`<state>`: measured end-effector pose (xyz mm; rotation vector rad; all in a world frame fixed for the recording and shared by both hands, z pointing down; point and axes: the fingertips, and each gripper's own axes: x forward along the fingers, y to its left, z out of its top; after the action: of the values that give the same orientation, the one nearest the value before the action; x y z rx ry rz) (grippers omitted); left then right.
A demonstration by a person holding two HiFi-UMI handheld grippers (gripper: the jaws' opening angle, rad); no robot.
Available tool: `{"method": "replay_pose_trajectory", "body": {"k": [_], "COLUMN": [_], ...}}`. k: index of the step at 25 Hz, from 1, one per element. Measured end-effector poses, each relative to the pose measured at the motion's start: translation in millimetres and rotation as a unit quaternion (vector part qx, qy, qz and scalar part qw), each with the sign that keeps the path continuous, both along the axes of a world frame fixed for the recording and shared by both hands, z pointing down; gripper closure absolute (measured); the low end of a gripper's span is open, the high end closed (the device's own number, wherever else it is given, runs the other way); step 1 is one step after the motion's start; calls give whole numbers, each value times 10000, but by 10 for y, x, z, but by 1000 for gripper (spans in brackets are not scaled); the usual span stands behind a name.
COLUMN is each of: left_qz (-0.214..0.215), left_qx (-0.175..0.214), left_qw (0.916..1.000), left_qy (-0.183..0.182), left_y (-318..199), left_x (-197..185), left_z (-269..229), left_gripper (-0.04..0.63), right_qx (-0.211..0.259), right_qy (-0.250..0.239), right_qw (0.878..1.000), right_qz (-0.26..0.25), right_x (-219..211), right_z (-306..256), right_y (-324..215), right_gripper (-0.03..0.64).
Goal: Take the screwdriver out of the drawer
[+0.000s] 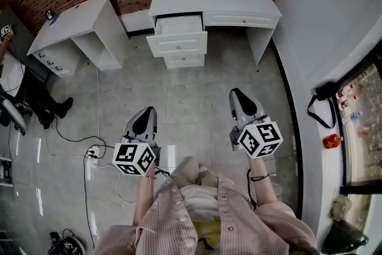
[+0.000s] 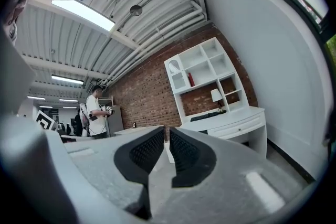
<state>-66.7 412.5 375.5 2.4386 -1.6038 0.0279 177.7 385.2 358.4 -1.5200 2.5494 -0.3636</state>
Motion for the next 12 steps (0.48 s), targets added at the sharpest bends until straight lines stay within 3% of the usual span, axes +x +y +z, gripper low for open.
{"method": "replay_pose_trajectory", "body": {"k": [12], "left_qz": [17], "left_qx": [-166], "left_qw": [9999], "left_qy": [23], "left_y": [-519], "left_x": [15], "left_z": [121], "left_gripper": [597], "right_qx": [-194], "right_qy": [63], "right_qw": [9998], "right_qz": [-39], "right_x": [-34], "right_z": [151], "right_y": [-537], "right_gripper": [554]}}
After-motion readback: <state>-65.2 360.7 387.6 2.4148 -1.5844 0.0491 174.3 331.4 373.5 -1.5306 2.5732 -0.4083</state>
